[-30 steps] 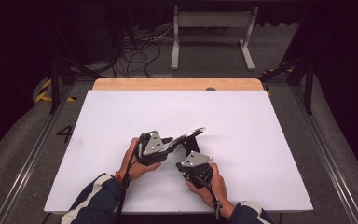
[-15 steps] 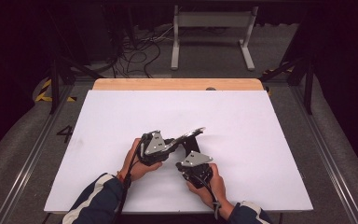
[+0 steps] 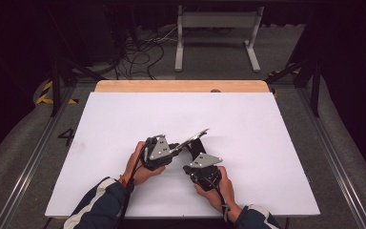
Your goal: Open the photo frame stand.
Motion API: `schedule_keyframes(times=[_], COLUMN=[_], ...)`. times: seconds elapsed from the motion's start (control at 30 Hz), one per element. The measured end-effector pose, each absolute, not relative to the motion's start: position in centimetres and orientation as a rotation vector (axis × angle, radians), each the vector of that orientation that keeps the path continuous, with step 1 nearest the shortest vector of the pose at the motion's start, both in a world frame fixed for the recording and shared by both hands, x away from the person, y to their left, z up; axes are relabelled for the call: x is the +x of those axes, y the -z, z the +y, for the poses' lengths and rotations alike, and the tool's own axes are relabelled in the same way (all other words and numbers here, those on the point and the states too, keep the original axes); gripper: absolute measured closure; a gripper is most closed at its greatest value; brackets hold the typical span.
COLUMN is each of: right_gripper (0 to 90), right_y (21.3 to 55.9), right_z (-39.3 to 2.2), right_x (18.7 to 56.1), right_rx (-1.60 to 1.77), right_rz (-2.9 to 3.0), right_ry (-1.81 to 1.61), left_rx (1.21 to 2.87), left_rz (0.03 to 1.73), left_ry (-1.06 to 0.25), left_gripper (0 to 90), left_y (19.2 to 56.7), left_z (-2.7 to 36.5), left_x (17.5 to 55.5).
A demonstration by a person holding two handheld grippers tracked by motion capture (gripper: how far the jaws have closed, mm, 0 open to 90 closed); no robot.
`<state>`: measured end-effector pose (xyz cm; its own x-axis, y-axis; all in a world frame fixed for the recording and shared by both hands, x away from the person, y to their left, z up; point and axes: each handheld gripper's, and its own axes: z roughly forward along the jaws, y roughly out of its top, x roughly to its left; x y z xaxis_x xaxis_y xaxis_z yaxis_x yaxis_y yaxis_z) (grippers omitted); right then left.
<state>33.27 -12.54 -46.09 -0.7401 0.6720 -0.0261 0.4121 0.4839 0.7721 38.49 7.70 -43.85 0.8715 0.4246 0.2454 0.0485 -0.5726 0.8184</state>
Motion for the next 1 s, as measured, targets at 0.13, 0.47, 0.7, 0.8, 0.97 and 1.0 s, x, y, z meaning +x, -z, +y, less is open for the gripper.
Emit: schedule_keyframes(times=[0.13, 0.47, 0.7, 0.8, 0.97, 1.0], right_gripper=[90.0, 90.0, 90.0, 90.0, 90.0, 90.0], right_y=[46.0, 46.0, 46.2, 46.2, 46.1, 46.1], right_z=[-13.0, -14.3, -15.1, -15.2, -15.6, -15.6], right_x=[33.4, 33.9, 34.1, 34.1, 34.1, 34.0], right_rx=[0.912, 0.946, 0.96, 0.959, 0.973, 0.975], right_rz=[2.416, 2.432, 2.44, 2.438, 2.432, 2.429], right_ry=[-1.118, -1.109, -1.106, -1.099, -1.092, -1.086], left_rx=[2.15, 2.163, 2.149, 2.14, 2.135, 2.14], left_rz=[0.336, 0.32, 0.327, 0.329, 0.343, 0.346], left_ry=[-0.534, -0.543, -0.531, -0.524, -0.516, -0.514], left_gripper=[76.9, 77.1, 76.5, 74.2, 68.3, 67.6], left_y=[43.7, 43.6, 43.7, 43.7, 43.8, 43.9], left_z=[7.6, 7.1, 7.0, 7.0, 6.9, 6.9], left_x=[38.2, 37.8, 38.0, 38.1, 38.3, 38.3])
